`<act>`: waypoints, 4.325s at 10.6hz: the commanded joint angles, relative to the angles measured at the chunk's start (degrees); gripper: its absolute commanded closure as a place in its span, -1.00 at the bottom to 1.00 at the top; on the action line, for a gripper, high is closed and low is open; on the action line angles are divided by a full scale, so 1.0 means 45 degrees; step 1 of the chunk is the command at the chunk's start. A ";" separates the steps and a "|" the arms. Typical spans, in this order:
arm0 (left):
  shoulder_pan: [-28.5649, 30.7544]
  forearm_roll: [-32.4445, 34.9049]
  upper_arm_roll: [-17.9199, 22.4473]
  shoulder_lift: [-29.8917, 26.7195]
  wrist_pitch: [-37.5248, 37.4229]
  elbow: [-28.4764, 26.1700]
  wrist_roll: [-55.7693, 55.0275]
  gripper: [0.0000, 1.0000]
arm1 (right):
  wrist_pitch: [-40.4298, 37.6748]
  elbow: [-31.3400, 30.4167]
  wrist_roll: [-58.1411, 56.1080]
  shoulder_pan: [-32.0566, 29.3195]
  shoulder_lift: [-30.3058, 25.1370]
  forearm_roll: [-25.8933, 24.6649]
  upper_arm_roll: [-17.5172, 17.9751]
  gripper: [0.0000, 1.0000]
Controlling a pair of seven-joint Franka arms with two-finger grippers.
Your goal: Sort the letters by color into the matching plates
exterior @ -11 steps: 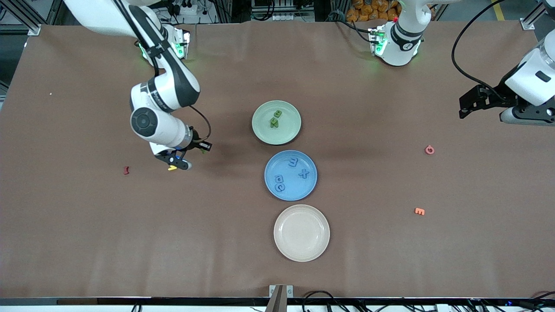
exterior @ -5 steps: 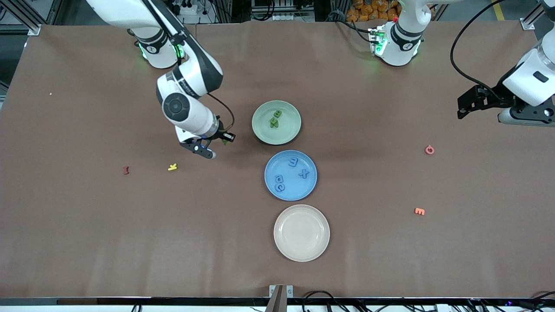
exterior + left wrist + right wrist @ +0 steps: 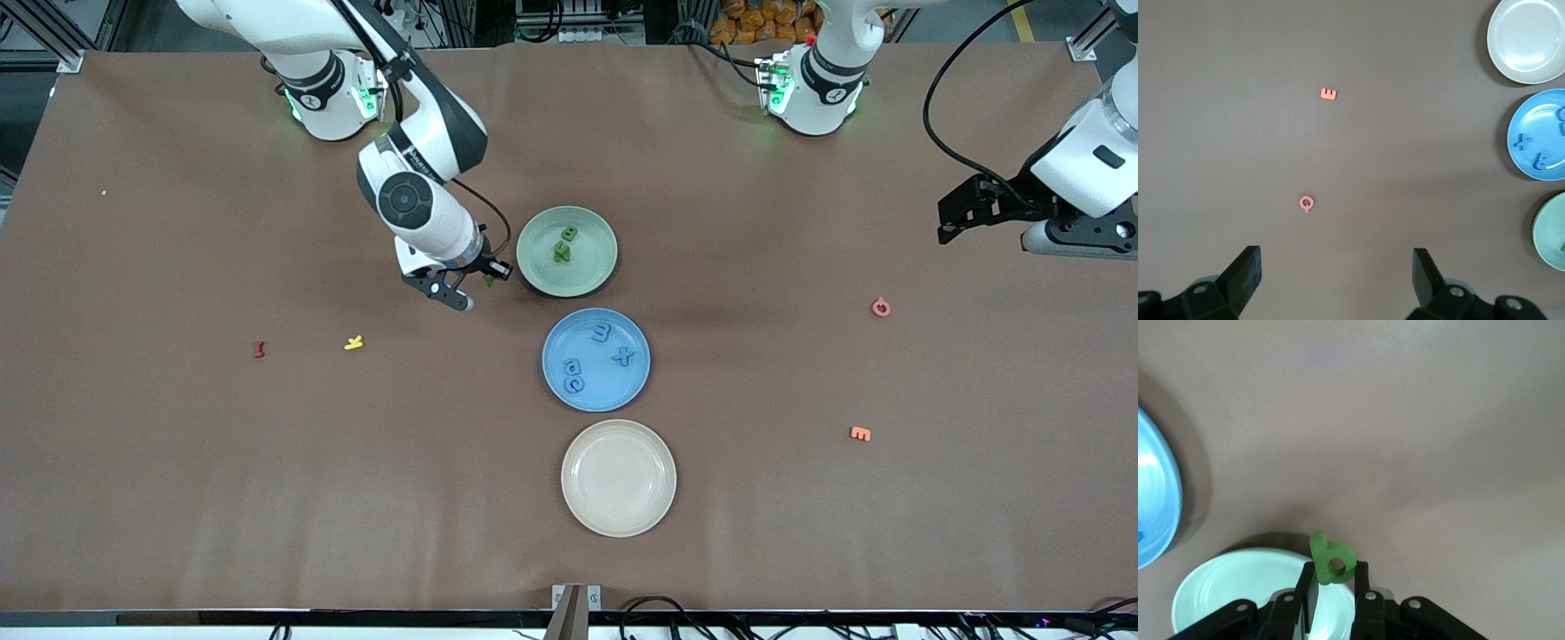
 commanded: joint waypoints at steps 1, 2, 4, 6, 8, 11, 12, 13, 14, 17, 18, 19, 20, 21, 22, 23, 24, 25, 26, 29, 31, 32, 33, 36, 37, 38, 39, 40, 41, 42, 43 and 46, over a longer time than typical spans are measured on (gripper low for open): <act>0.0023 -0.0319 0.0016 0.0091 -0.0166 0.0259 0.0298 -1.00 | -0.0053 0.0666 0.1442 0.0722 0.0100 -0.0020 0.0068 1.00; 0.0042 -0.0319 0.0016 0.0091 -0.0166 0.0259 0.0298 -1.00 | -0.0053 0.0841 0.1814 0.0937 0.0119 -0.0020 0.0146 1.00; 0.0023 -0.0319 0.0016 0.0091 -0.0166 0.0259 0.0298 -1.00 | -0.0034 0.0921 0.2284 0.1347 0.0177 -0.0020 0.0166 1.00; 0.0023 -0.0319 0.0016 0.0091 -0.0166 0.0259 0.0298 -1.00 | 0.0141 0.1057 0.2694 0.1855 0.0489 -0.0059 0.0147 1.00; 0.0023 -0.0319 0.0016 0.0091 -0.0166 0.0259 0.0298 -1.00 | 0.0473 0.1427 0.3455 0.2479 0.0957 -0.0136 0.0146 1.00; 0.0042 -0.0319 0.0016 0.0091 -0.0166 0.0259 0.0298 -1.00 | 0.0494 0.2111 0.5327 0.3319 0.1835 -0.1556 0.0146 1.00; 0.0042 -0.0319 0.0016 0.0091 -0.0166 0.0259 0.0298 -1.00 | 0.0513 0.2171 0.5798 0.3457 0.2109 -0.2124 0.0146 1.00; 0.0043 -0.0319 0.0016 0.0091 -0.0166 0.0259 0.0298 -1.00 | 0.0629 0.2191 0.6054 0.3613 0.2324 -0.2361 0.0146 1.00; 0.0043 -0.0319 0.0016 0.0091 -0.0166 0.0259 0.0298 -1.00 | 0.0959 0.2172 0.6134 0.3692 0.2462 -0.2383 0.0146 1.00; 0.0043 -0.0319 0.0016 0.0091 -0.0166 0.0259 0.0298 -1.00 | 0.1002 0.2152 0.6134 0.3771 0.2833 -0.2985 0.0146 1.00; 0.0043 -0.0319 0.0016 0.0091 -0.0166 0.0259 0.0298 -1.00 | 0.1021 0.2152 0.6134 0.3790 0.2873 -0.3027 0.0146 1.00; 0.0043 -0.0319 0.0016 0.0091 -0.0166 0.0259 0.0298 -1.00 | 0.1021 0.2152 0.6134 0.3771 0.2931 -0.3028 0.0146 1.00; 0.0043 -0.0319 0.0016 0.0091 -0.0166 0.0259 0.0298 -1.00 | 0.1021 0.2152 0.6134 0.3771 0.2951 -0.3028 0.0146 1.00; 0.0043 -0.0319 0.0016 0.0110 -0.0146 0.0259 0.0298 -1.00 | 0.0982 0.2132 0.6134 0.3771 0.2951 -0.3028 0.0146 0.86; 0.0043 -0.0319 0.0016 0.0111 -0.0146 0.0259 0.0298 -1.00 | 0.0905 0.2152 0.6173 0.3732 0.2951 -0.3008 0.0127 0.44; 0.0062 -0.0319 0.0016 0.0111 -0.0146 0.0259 0.0298 -1.00 | 0.0885 0.2152 0.6483 0.3693 0.2951 -0.3008 0.0127 -0.13; 0.0062 -0.0319 0.0016 0.0111 -0.0108 0.0259 0.0298 -1.00 | 0.0884 0.2171 0.6834 0.3673 0.2932 -0.3008 0.0127 -0.54; 0.0043 -0.0319 0.0016 0.0111 -0.0088 0.0259 0.0298 -1.00 | 0.0846 0.2171 0.6895 0.3673 0.2893 -0.3008 0.0127 -0.64; 0.0062 -0.0319 0.0016 0.0111 -0.0088 0.0259 0.0298 -1.00 | 0.0807 0.2171 0.6896 0.3654 0.2815 -0.3008 0.0127 -0.73; 0.0062 -0.0319 0.0016 0.0110 -0.0088 0.0259 0.0298 -1.00 | 0.0361 0.2404 0.6877 0.3537 0.2465 -0.3008 0.0127 -0.73; 0.0062 -0.0319 0.0016 0.0111 -0.0088 0.0259 0.0298 -1.00 | -0.1411 0.3066 0.6780 0.3206 0.1842 -0.2911 0.0146 -0.74; 0.0062 -0.0319 0.0016 0.0091 -0.0088 0.0259 0.0298 -1.00 | -0.2213 0.3282 0.6721 0.2953 0.1432 -0.2872 0.0166 -0.78; 0.0062 -0.0319 0.0016 0.0110 -0.0088 0.0259 0.0298 -1.00 | -0.2608 0.3285 0.6701 0.2815 0.0906 -0.2852 0.0205 -0.80; 0.0062 -0.0319 0.0016 0.0111 -0.0088 0.0259 0.0298 -1.00 | -0.3820 0.3382 0.6623 0.2269 -0.0502 -0.2832 0.0185 -0.91; 0.0062 -0.0319 0.0016 0.0111 -0.0088 0.0259 0.0298 -1.00 | -0.4229 0.3421 0.6313 0.1996 -0.0912 -0.2832 0.0205 -1.00; 0.0062 -0.0319 0.0016 0.0111 -0.0068 0.0259 0.0318 -1.00 | -0.4600 0.3421 0.5653 0.1742 -0.1380 -0.2774 0.0224 -1.00; 0.0062 -0.0319 0.0016 0.0111 -0.0068 0.0259 0.0299 -1.00 | -0.4642 0.3421 0.5182 0.1391 -0.1771 -0.2464 0.0399 -1.00; 0.0062 -0.0319 0.0035 0.0111 -0.0068 0.0259 0.0298 -1.00 | -0.4682 0.3421 0.4733 0.0885 -0.2297 -0.2268 0.0594 -1.00; 0.0062 -0.0319 0.0016 0.0111 -0.0068 0.0259 0.0298 -1.00 | -0.4856 0.3421 0.4535 0.0629 -0.2728 -0.2227 0.0615 -1.00; 0.0062 -0.0319 0.0016 0.0130 -0.0049 0.0259 0.0298 -1.00 | -0.5090 0.3421 0.4088 0.0201 -0.3138 -0.2227 0.0615 -1.00; 0.0062 -0.0319 0.0035 0.0130 -0.0049 0.0279 0.0298 -1.00 | -0.5459 0.3460 0.3175 -0.0248 -0.3606 -0.2227 0.0615 -1.00; 0.0062 -0.0319 0.0035 0.0130 -0.0049 0.0259 0.0298 -1.00 | -0.6747 0.4140 0.0595 -0.1733 -0.4431 -0.2033 0.0615 -1.00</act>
